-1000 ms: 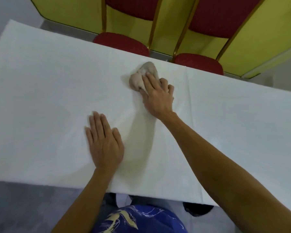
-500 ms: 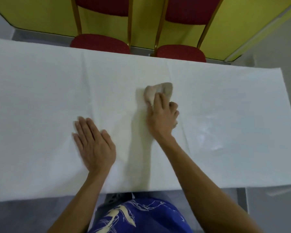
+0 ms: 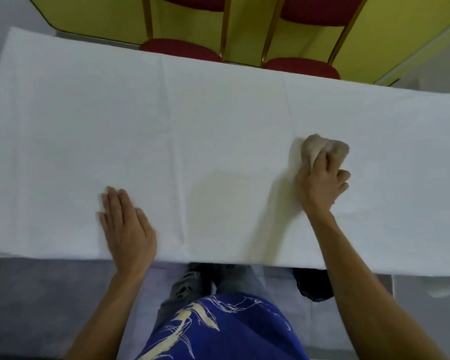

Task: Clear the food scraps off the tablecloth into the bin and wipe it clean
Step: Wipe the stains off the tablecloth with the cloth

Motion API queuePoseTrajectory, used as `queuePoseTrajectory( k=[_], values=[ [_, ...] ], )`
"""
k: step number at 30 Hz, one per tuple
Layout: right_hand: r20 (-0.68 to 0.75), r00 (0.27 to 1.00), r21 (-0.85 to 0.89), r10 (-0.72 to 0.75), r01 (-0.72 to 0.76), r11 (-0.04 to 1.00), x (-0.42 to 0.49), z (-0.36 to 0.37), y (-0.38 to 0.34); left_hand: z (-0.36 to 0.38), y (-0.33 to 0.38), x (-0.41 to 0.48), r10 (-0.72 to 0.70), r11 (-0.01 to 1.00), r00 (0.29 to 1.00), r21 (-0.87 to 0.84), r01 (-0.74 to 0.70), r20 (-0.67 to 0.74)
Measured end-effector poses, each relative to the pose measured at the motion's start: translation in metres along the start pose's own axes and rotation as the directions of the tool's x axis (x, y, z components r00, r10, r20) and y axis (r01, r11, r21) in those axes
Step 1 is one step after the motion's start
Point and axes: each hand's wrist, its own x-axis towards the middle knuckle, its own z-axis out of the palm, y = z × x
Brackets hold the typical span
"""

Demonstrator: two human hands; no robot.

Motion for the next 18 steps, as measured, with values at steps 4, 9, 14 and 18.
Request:
queuePoseTrajectory(
  k=[4,9,14,18],
  values=[
    [0.043,0.898,0.130,-0.438,0.430,0.893,-0.129,0.018,-0.090,0.001,-0.005,-0.015,-0.025,1.000,1.000,-0.013,0.025,-0.013],
    [0.164,0.573,0.236,-0.803,0.767,0.596,-0.214,0.012,-0.124,-0.002,-0.013,-0.023,0.004,0.999,1.000,-0.031,-0.004,0.007],
    [0.073,0.863,0.060,-0.499,0.496,0.866,-0.128,0.006,-0.023,0.001,-0.016,-0.026,0.029,0.999,0.999,-0.017,-0.030,-0.034],
    [0.022,0.984,0.033,-0.178,0.177,0.984,-0.116,0.005,0.003,-0.002,-0.005,-0.023,-0.055,0.998,0.998,-0.038,0.055,-0.014]
  ],
)
